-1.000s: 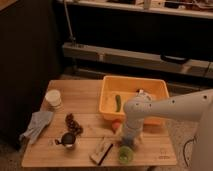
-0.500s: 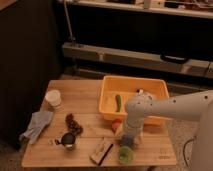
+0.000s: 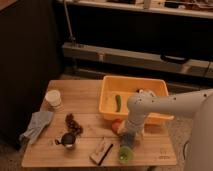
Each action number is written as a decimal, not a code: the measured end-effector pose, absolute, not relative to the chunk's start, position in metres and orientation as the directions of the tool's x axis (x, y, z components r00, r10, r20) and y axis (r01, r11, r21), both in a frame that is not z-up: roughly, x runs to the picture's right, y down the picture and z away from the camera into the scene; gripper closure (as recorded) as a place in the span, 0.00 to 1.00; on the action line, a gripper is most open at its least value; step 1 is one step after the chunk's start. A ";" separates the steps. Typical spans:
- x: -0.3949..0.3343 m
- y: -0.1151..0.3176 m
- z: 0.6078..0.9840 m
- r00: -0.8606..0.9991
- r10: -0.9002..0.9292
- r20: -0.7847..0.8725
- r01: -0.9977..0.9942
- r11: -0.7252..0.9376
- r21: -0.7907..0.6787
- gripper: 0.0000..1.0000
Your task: Place sponge in paper cup
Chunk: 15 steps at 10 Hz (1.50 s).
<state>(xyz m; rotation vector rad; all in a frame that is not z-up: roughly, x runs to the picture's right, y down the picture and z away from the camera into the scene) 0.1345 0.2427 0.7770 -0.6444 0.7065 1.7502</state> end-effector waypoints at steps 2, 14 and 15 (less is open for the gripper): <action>0.132 0.244 0.782 -0.253 0.629 -0.735 -0.965 -0.215 0.148 0.25; 0.114 0.253 0.777 -0.199 0.614 -0.764 -0.977 -0.185 0.106 1.00; 0.111 0.248 0.766 -0.189 0.626 -0.756 -0.979 -0.179 0.096 1.00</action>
